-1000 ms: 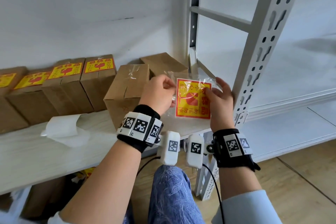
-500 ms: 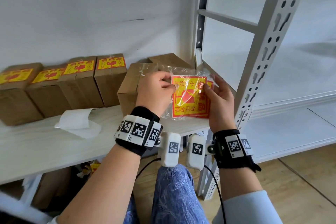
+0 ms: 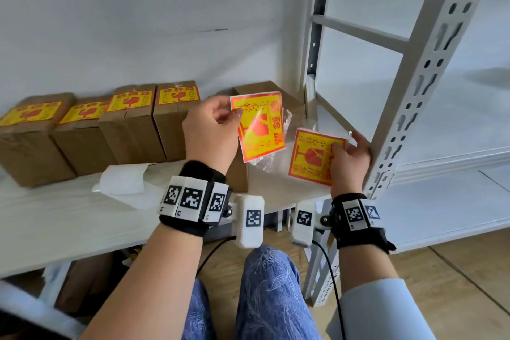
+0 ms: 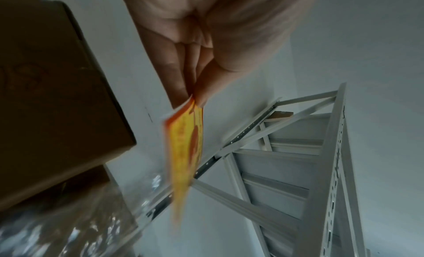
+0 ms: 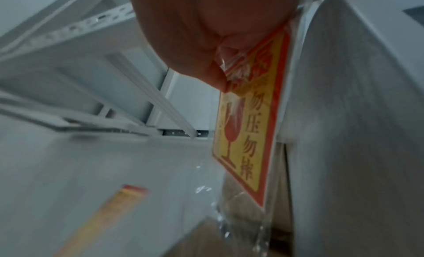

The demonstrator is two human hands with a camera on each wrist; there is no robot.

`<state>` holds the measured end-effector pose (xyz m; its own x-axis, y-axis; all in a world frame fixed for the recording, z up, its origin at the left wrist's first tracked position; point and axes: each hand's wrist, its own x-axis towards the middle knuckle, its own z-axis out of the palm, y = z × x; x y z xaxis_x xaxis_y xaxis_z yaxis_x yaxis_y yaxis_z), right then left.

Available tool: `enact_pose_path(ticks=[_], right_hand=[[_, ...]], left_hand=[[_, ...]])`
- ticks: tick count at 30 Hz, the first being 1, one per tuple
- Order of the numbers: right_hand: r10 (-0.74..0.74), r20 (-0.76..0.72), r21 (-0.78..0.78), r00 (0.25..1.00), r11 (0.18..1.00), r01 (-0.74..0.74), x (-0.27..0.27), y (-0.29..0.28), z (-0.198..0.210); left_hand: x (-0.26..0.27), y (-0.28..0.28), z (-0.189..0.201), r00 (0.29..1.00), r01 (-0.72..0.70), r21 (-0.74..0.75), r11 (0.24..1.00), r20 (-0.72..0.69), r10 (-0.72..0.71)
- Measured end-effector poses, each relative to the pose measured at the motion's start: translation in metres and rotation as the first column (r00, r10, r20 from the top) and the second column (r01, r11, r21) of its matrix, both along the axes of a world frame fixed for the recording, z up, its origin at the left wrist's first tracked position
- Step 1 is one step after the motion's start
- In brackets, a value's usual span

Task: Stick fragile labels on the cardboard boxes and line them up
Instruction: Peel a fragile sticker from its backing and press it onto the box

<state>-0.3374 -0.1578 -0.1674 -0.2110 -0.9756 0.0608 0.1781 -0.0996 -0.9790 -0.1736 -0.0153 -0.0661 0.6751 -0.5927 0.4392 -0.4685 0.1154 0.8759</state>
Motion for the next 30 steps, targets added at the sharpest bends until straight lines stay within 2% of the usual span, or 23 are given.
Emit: enact_pose_path(ticks=[2, 5, 9, 14, 18, 21, 23, 24, 26, 27, 28, 30], right_hand=[[-0.038, -0.137, -0.02, 0.99, 0.999, 0.036, 0.003, -0.001, -0.005], [0.002, -0.35, 0.017, 0.937, 1.0, 0.004, 0.007, 0.003, -0.009], [0.058, -0.459, 0.024, 0.887, 0.998, -0.053, 0.011, 0.0, -0.016], [0.077, -0.738, 0.029, 0.67, 0.996, -0.082, 0.017, -0.002, -0.024], [0.007, -0.899, 0.0, 0.438, 1.0, -0.015, 0.021, -0.004, -0.03], [0.035, -0.925, 0.02, 0.377, 0.999, -0.045, 0.019, -0.007, -0.029], [0.034, -0.913, 0.002, 0.407, 0.997, -0.079, 0.018, -0.007, -0.024], [-0.003, -0.886, -0.056, 0.464, 0.993, -0.1, 0.018, -0.005, -0.02], [-0.061, -0.746, -0.219, 0.664, 0.963, -0.158, 0.021, 0.001, -0.006], [-0.051, -0.637, -0.291, 0.769, 0.94, -0.179, 0.024, 0.006, 0.005], [-0.033, -0.538, -0.352, 0.842, 0.917, -0.188, 0.026, 0.012, 0.017], [-0.048, -0.426, -0.474, 0.903, 0.862, -0.179, 0.032, 0.027, 0.043]], left_hand=[[0.005, 0.001, 0.0, 1.0, -0.019, 0.0, 1.0, -0.004, 0.019], [0.01, 0.001, -0.003, 0.999, -0.019, -0.001, 1.0, -0.033, 0.019], [0.014, 0.002, -0.006, 0.999, -0.012, 0.01, 1.0, -0.052, 0.013], [0.018, 0.004, -0.008, 0.999, -0.011, 0.012, 1.0, -0.051, 0.012], [0.018, 0.005, -0.011, 0.999, -0.007, 0.015, 1.0, -0.047, 0.008], [0.019, 0.005, -0.011, 0.999, -0.005, 0.013, 1.0, -0.046, 0.006], [0.019, 0.005, -0.011, 0.999, -0.003, 0.001, 1.0, -0.05, 0.003], [0.019, 0.005, -0.011, 0.999, -0.001, -0.004, 1.0, -0.054, 0.001], [0.02, 0.005, -0.011, 0.998, -0.006, -0.007, 1.0, -0.057, 0.005], [0.021, 0.005, -0.012, 0.999, -0.014, -0.009, 1.0, -0.053, 0.014], [0.021, 0.005, -0.012, 0.999, -0.026, -0.009, 1.0, -0.047, 0.025], [0.021, 0.007, -0.012, 0.998, -0.05, -0.005, 0.999, -0.03, 0.05]])
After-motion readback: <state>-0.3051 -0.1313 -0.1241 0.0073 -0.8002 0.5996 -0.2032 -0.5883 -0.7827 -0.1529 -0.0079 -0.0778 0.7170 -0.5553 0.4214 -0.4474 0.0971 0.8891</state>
